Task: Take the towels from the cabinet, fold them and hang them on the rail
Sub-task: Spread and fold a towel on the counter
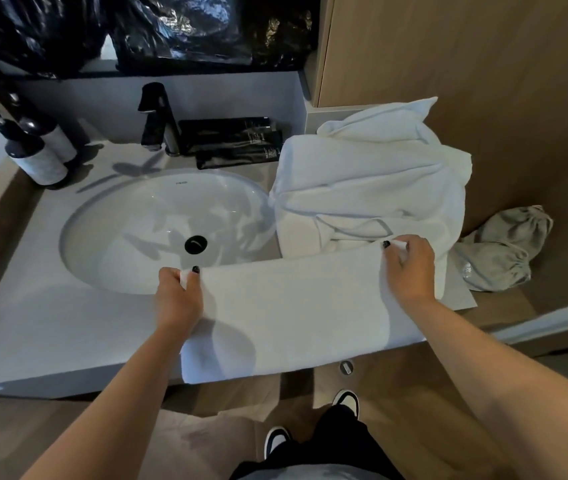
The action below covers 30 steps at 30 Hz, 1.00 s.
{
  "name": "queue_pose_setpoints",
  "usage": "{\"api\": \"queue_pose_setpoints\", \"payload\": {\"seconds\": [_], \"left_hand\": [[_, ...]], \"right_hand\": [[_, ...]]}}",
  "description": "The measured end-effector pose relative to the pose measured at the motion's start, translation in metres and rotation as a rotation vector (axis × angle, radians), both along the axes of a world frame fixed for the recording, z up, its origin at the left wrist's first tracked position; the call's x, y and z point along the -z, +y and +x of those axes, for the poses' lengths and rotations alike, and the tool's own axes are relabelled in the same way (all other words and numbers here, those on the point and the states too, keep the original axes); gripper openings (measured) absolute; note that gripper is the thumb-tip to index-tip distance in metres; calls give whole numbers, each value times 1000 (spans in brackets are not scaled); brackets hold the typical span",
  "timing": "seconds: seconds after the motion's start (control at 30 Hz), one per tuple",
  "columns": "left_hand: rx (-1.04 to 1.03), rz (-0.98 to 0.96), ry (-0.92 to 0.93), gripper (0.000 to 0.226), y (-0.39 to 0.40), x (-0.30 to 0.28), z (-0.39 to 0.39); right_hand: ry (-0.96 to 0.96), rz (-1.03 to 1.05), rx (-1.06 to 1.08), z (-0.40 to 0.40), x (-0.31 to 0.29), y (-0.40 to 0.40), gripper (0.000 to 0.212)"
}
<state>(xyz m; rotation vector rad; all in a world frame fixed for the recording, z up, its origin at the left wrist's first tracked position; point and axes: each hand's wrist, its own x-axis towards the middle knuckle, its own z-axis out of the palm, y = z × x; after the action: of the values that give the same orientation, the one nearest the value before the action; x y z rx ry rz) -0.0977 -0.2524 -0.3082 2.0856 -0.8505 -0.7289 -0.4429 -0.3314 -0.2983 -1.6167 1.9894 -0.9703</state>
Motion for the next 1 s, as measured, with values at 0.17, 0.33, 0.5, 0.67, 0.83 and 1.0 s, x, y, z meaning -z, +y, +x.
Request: {"api": "queue_pose_setpoints", "payload": {"seconds": [0.17,0.33,0.5,0.67,0.83,1.0], "left_hand": [[-27,-37,-22,24,-1,-2,-7],[-28,-44,-55,22,-3,1,-8],[-118,-8,8,22,-7,4,-1],[142,-162,-465,42,-2,0,-26],[765,-161,-713,57,9,20,-79],[837,29,-806,65,9,41,-79]], "right_hand": [[106,-67,-19,-2,2,0,9],[25,12,-111,-9,-8,-13,12],[560,122,-319,-16,3,-32,20],[731,-68,-365,-13,18,-30,21],[813,-322,-463,38,6,-3,39],[617,-61,-940,96,32,49,53]]}}
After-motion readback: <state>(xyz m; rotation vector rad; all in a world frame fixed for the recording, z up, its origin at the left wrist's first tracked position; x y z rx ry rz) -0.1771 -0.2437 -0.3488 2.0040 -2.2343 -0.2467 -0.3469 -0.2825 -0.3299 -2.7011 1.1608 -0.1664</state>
